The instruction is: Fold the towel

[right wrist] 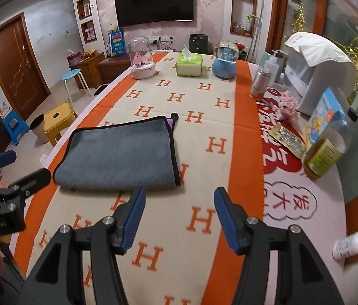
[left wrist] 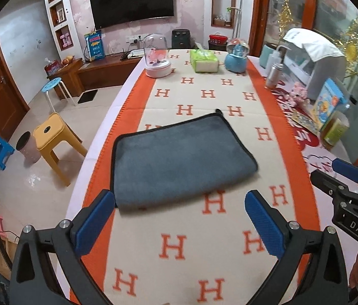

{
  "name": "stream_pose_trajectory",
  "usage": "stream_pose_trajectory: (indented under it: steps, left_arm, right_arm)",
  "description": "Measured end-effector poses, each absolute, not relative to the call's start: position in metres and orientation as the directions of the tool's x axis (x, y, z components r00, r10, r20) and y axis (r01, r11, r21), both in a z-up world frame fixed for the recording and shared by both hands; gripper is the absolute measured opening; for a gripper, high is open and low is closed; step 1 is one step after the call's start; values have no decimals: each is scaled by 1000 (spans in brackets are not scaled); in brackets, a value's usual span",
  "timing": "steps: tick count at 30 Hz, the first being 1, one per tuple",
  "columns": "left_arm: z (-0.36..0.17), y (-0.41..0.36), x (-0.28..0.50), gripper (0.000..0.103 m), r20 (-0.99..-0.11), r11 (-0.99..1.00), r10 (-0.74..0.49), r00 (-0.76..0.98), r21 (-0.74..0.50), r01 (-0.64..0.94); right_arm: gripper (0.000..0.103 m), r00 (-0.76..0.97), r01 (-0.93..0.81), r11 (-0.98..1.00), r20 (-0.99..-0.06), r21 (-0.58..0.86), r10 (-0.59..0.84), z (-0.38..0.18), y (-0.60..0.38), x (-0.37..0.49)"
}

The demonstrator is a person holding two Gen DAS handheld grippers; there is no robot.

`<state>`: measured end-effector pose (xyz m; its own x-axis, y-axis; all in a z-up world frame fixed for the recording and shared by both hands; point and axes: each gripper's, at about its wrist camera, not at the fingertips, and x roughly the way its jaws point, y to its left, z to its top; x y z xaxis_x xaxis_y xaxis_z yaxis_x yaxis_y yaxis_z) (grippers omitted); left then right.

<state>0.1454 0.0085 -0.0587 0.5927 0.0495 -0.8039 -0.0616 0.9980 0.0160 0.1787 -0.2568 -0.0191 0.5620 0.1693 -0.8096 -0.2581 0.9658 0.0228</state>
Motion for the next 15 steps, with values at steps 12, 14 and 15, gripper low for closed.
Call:
stream_pose_trajectory:
  steps: [12,14,15]
  left_arm:
    - [-25,-23,89,102,-791,1000,-23,611,-17,16]
    - [-19,-27,81,102,-791,999,-46,610,-28,38]
    - [-17,-27,79,102,-791,999,-52,609,-32,44]
  right_arm:
    - [57,555,-254,965,-808,61,197,5,-287,111]
    - [57,554,-246,967,-810,64,194,9,-291,101]
    - [57,556,-242,968,-808,66,194,11,-292,96]
